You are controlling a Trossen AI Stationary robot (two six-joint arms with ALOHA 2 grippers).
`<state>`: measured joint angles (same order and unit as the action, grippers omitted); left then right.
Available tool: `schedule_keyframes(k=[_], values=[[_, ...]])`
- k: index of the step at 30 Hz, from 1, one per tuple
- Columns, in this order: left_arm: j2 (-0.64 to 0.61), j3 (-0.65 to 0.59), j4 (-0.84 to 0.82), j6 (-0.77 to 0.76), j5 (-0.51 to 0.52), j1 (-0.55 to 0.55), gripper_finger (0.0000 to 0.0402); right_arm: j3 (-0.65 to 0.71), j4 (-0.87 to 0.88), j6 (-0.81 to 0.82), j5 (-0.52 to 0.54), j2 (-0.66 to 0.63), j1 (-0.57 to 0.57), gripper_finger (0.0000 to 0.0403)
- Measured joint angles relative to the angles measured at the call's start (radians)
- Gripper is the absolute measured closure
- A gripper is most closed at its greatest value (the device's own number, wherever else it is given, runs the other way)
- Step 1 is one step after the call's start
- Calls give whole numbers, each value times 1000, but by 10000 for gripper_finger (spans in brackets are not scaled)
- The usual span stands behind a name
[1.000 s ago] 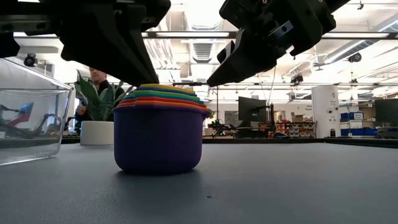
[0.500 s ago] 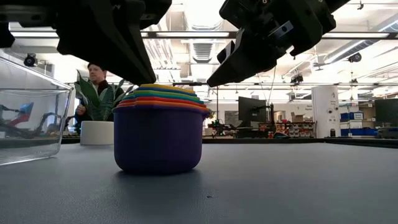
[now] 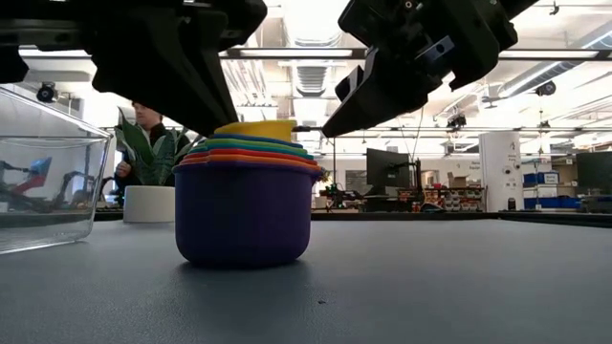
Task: Nest measuring cups in basket
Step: Stack the yellow measuring cup on top of the blue measuring cup, then return to Home Position
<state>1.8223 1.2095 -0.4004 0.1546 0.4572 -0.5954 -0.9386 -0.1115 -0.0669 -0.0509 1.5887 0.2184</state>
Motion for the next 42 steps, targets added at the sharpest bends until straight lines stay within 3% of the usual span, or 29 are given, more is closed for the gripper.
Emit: schedule_keyframes(k=[16, 29, 36, 42], values=[[-4, 90, -115, -12, -3, -6, 402, 2, 4, 4, 0, 0, 6, 394], [1, 85, -115, -33, 7, -6, 402, 5, 2, -12, 2, 0, 24, 394], [-56, 80, -153, -33, 107, -19, 402, 15, -6, -84, -1, -27, 51, 394], [-178, 8, -134, -1, 125, -21, 402, 59, -40, -132, 9, -95, 48, 394]])
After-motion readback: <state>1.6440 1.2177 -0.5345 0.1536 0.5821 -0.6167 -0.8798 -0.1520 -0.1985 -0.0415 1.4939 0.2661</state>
